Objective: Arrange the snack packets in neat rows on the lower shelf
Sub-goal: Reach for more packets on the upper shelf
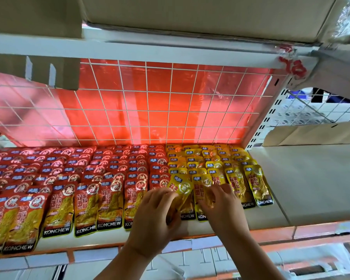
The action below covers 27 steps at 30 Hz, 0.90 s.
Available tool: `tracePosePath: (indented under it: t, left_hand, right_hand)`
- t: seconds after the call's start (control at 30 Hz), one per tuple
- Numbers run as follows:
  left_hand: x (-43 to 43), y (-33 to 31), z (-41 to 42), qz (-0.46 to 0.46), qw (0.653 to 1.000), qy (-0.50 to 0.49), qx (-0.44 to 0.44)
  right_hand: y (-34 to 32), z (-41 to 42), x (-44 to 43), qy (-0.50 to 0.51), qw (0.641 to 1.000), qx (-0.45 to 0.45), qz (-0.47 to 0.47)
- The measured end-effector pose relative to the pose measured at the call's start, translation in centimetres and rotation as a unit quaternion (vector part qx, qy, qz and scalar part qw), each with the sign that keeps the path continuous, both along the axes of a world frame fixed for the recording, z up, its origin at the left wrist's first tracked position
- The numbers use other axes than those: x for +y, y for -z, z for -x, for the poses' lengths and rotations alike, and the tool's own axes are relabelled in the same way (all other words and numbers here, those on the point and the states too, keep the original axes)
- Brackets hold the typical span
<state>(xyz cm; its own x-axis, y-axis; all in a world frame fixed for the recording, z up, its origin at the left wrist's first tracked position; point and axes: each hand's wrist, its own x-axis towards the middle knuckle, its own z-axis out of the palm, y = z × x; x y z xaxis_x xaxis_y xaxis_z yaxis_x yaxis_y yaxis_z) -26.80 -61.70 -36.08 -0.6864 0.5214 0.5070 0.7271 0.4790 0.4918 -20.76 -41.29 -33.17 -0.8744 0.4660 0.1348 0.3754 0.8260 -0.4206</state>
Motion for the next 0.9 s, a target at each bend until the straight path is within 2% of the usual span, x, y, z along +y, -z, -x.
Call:
tracePosePath:
  t: [0.1, 0.23, 0.37, 0.67, 0.9]
  left_hand:
    - [0.0, 0.0, -0.1, -0.006, 1.0, -0.013, -0.02]
    - [0.6, -0.5, -0.3, -0.018, 0.998, -0.036, -0.047]
    - [2.0, -0.6, -1.5, -0.026, 0.998, -0.026, -0.052]
    - [6.2, -1.5, -3.5, -0.054, 0.993, 0.083, -0.064]
    - [9.6, -1.5, -4.4, -0.023, 0.993, 0.111, -0.017]
  right_hand:
    - [-0.7, -0.2, -0.5, -0.036, 0.998, 0.049, 0.034]
    - [-1.5, -0.3, -3.2, -0.1, 0.982, 0.022, 0.159]
    - [-1.8, 0.0, -4.4, -0.073, 0.972, 0.025, 0.222]
    - [-2.4, -1.5, -0.9, -0.005, 0.987, 0.018, 0.161]
    - [-1.3, -2.7, 2.8, 0.021, 0.996, 0.028, 0.081]
